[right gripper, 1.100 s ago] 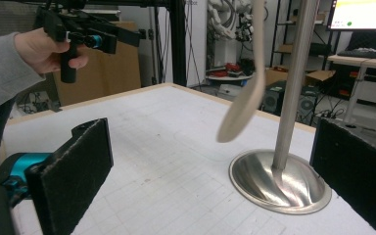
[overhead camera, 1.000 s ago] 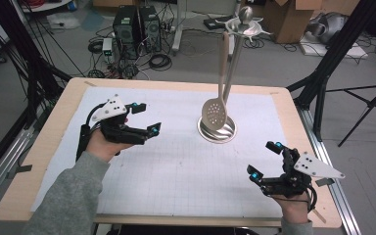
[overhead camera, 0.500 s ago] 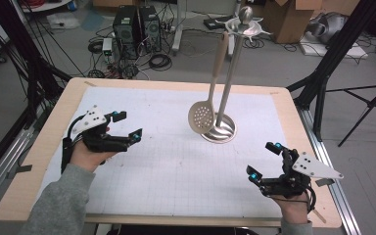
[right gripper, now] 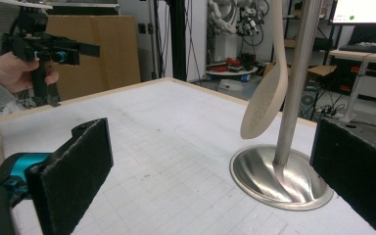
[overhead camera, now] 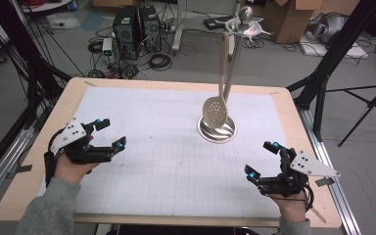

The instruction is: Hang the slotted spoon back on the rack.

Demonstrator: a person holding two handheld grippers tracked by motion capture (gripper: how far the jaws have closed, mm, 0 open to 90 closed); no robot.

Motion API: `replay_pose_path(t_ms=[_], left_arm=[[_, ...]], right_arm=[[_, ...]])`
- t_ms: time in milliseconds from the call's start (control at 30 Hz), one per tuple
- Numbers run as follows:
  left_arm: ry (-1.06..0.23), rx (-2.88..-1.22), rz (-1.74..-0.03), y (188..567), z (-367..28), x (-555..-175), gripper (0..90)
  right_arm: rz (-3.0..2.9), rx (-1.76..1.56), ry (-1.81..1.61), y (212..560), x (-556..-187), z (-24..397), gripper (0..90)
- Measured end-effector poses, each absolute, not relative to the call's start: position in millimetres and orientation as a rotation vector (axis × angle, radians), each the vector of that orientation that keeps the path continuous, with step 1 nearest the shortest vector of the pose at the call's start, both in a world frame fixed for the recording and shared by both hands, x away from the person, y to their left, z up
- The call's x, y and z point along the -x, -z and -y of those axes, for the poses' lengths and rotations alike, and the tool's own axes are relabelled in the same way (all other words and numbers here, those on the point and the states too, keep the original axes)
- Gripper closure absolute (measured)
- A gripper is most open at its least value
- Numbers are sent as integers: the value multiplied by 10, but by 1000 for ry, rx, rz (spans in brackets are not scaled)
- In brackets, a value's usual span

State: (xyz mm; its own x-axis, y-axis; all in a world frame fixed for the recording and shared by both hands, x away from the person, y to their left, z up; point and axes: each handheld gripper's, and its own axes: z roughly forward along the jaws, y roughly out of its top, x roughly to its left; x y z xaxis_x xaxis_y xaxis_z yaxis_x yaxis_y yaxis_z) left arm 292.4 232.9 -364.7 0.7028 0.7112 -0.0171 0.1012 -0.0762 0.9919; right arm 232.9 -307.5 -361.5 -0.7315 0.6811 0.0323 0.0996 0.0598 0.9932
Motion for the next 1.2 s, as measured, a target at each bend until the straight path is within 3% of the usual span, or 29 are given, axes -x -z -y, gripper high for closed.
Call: replay_pose_path(t_ms=[533,1200], left_arm=[[-638,-1570,-730,3812,-2654,-2631,143],[-697,-1557,-802,4096,-2750,-2414,140]], right_arm=[[-1903,-775,-1731,3619,-2353,3048,11],[-1937,-785,-1718,3692,-2401,2951,11]])
